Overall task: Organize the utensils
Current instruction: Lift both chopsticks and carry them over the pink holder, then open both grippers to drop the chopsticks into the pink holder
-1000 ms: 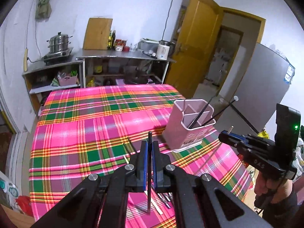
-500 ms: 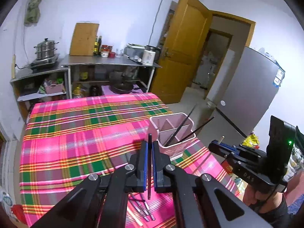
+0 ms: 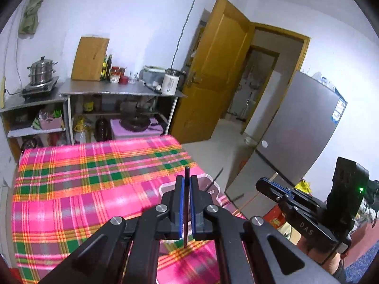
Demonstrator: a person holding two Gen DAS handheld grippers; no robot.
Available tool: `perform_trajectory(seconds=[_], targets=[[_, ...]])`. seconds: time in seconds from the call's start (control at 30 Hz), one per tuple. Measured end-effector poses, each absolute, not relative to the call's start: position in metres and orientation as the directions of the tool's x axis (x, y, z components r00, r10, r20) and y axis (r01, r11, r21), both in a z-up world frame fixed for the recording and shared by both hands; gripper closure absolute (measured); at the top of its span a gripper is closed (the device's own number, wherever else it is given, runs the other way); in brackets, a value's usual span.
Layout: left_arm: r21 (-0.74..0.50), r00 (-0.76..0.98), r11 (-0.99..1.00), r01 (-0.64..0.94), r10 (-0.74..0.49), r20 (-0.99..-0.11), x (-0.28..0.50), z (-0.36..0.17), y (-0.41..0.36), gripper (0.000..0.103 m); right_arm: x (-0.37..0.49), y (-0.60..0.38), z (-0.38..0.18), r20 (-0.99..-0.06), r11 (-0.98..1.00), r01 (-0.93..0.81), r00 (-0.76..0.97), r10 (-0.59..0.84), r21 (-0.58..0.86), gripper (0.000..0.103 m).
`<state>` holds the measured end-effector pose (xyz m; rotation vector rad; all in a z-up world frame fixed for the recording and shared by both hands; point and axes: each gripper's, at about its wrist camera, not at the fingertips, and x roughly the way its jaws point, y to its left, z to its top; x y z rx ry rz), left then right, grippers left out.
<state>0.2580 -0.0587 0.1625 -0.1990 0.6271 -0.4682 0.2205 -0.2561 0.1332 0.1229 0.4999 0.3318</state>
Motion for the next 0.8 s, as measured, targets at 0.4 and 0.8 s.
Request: perform_trajectory(seconds=[0.4,0.8], targets=[[-0.327,0.728,0.878,0.351,-0.475,-0.494,0.306,0.162,-0.071,0.099,0.265,-0.262,0.138,-0.415,0.946,-0.244,0.854,0.314,0.213,0.097],[-0.331,0.68,0.882,0.335,-0.47,-0.563,0.331,0.106,-0.077,0.099,0.295,-0.253,0.086,-0.52,0.949,-0.246,0.795,0.314,0.197,0.097]])
